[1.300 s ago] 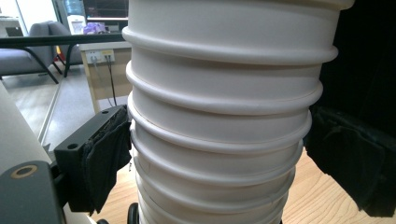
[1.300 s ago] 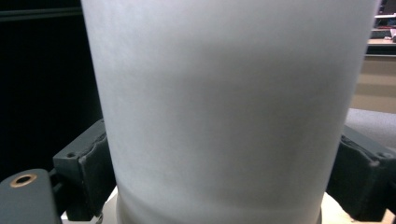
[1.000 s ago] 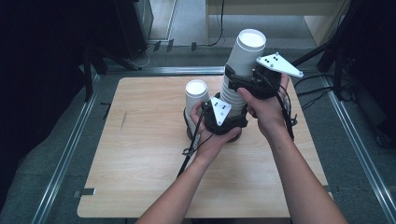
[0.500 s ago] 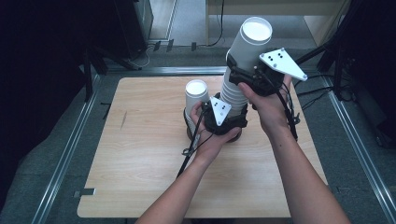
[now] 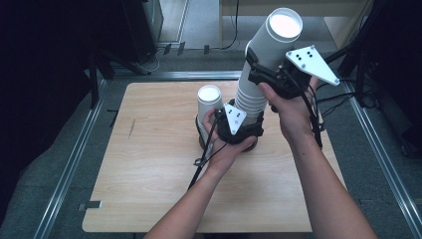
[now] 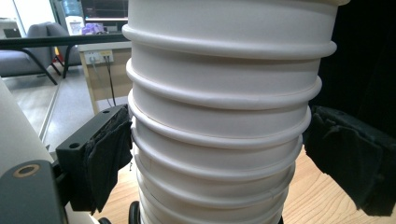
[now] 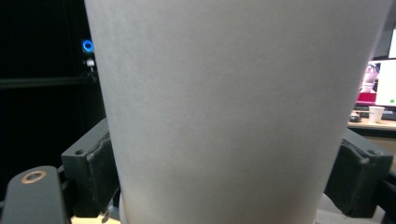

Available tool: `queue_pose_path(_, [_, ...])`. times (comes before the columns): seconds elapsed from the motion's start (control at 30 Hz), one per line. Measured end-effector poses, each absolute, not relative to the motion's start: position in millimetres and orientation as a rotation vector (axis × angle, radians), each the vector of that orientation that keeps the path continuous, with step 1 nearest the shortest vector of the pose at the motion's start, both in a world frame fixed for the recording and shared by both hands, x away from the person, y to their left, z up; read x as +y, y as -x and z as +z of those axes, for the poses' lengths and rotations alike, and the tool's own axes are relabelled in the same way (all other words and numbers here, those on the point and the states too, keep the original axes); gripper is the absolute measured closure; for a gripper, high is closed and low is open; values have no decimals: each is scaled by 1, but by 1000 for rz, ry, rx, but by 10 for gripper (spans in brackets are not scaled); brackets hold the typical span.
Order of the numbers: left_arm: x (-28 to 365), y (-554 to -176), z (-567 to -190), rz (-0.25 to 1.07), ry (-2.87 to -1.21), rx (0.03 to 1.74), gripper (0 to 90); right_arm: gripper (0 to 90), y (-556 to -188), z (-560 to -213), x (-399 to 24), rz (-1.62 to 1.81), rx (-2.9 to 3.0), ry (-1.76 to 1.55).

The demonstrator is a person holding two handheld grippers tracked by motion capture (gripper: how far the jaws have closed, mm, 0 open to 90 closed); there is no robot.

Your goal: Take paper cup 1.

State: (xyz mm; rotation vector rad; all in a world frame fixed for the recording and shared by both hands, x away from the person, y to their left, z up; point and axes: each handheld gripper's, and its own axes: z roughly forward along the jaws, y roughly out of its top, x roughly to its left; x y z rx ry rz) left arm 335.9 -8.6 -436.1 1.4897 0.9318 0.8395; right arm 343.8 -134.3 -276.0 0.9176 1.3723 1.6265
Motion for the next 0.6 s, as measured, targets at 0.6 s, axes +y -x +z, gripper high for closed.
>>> queue_pose_path(0.6, [-7,-335,-437,831,-1494,926,87,137,-319,-252,-158,1632,1284,-909])
